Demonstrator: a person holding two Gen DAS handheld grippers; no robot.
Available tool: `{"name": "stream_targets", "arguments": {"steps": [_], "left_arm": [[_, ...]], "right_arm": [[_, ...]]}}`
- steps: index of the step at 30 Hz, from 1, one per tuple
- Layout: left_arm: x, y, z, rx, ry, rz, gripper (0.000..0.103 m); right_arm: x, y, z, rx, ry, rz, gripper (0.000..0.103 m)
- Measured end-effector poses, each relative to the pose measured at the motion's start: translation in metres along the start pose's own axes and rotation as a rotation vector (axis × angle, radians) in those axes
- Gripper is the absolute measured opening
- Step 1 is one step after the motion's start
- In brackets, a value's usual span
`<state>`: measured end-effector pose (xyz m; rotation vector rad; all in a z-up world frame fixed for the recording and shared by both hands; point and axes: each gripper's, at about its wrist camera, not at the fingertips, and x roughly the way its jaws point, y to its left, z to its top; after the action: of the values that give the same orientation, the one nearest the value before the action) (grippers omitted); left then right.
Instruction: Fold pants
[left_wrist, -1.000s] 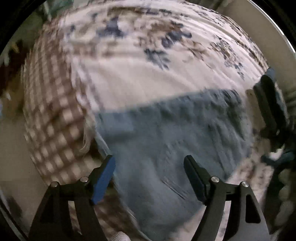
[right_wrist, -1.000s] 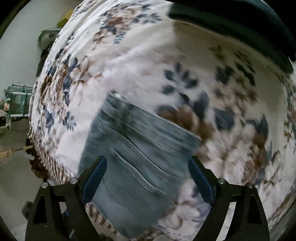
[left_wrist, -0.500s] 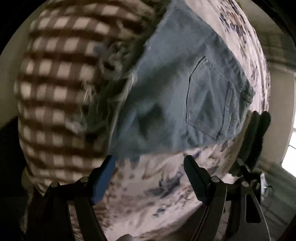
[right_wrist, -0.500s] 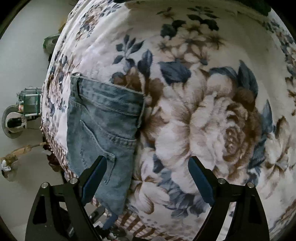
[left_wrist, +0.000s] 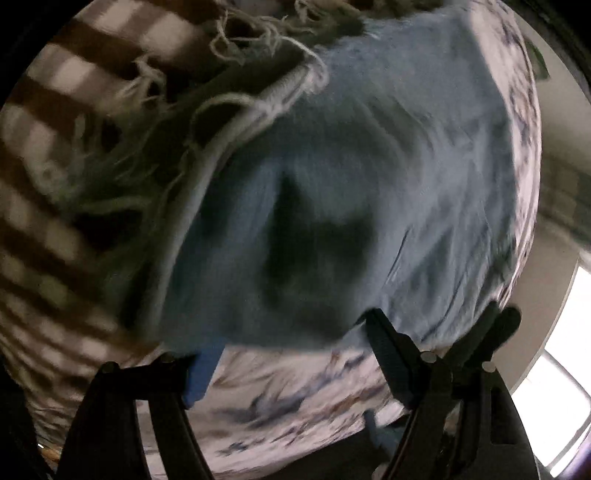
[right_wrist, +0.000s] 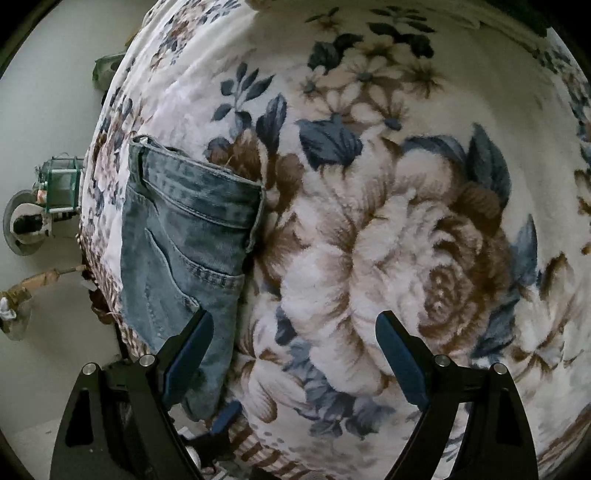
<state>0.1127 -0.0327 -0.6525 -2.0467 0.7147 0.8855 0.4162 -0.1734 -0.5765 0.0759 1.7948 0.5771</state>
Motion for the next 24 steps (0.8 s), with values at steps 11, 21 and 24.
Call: {"name": "stream_targets", "arguments": {"steps": [11,21,24], "left_arm": [[-0.021,-0.021,0.024,-0.095,-0.101,-0.079,0.026],[-0.026,-0.039,0.024,0.066,-0.080,-0.079,0.016],[-0.039,-0.047,0.031,0.164,-0.056,-0.080,0.015]], "right_arm": [[0.048,0.007,0.028,0.098,-0.022,0.184,0.091],[0.077,0.028,0.043,0.181,-0.125,0.245,0.047],[0.066,0.037,0.032,0.222,-0.155,0.214,0.043]]}}
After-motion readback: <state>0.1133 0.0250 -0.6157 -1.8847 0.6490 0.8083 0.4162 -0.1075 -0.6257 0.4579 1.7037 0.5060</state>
